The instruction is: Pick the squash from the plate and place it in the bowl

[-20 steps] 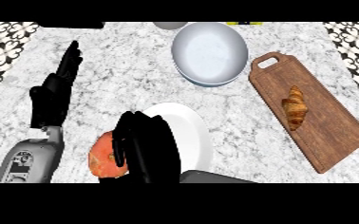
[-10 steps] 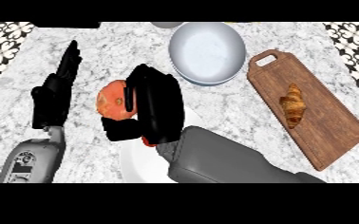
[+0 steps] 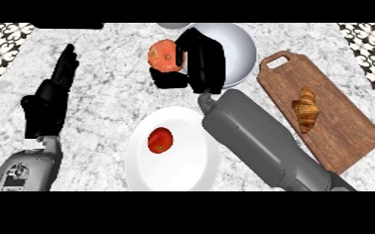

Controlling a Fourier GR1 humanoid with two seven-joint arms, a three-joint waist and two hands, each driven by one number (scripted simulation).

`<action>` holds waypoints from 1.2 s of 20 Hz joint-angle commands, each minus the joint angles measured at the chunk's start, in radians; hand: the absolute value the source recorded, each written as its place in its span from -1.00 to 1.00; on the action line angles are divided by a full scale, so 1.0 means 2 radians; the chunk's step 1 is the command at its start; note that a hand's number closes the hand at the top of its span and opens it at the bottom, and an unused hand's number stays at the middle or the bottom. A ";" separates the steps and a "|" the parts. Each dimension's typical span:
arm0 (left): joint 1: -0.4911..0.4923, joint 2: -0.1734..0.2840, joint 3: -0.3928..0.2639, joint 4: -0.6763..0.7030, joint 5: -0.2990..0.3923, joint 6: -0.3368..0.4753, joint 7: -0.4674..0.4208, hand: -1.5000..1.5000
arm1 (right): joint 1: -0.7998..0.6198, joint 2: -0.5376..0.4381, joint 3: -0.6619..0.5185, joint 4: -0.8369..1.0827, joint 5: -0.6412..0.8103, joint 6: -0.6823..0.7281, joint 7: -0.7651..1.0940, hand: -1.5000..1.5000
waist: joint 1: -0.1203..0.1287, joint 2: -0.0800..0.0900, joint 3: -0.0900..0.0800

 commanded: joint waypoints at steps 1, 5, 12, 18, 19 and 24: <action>0.008 0.001 0.007 0.013 0.004 -0.007 -0.022 0.00 | 0.000 -0.010 -0.020 0.080 0.020 -0.015 -0.054 1.00 | -0.001 0.000 0.000; -0.027 0.007 0.010 0.005 0.011 -0.017 0.012 0.00 | -0.036 -0.036 -0.057 0.193 0.017 -0.027 -0.108 1.00 | 0.011 0.006 0.000; -0.018 -0.017 -0.012 -0.009 -0.008 -0.001 0.017 0.00 | -0.064 -0.046 -0.119 0.330 -0.013 -0.050 -0.216 1.00 | 0.018 0.008 0.001; -0.027 -0.012 -0.005 0.024 -0.004 -0.012 -0.017 0.00 | -0.077 -0.040 -0.196 0.353 -0.104 0.026 -0.294 -1.00 | 0.026 0.015 0.001; -0.017 -0.019 -0.015 -0.002 -0.010 -0.005 -0.002 0.00 | -0.072 -0.026 -0.210 0.350 -0.119 0.020 -0.306 -1.00 | 0.031 0.013 0.002; -0.032 -0.007 0.003 0.024 -0.002 -0.015 -0.016 0.00 | -0.058 -0.026 -0.256 0.351 -0.165 0.044 -0.421 -1.00 | 0.028 0.016 0.002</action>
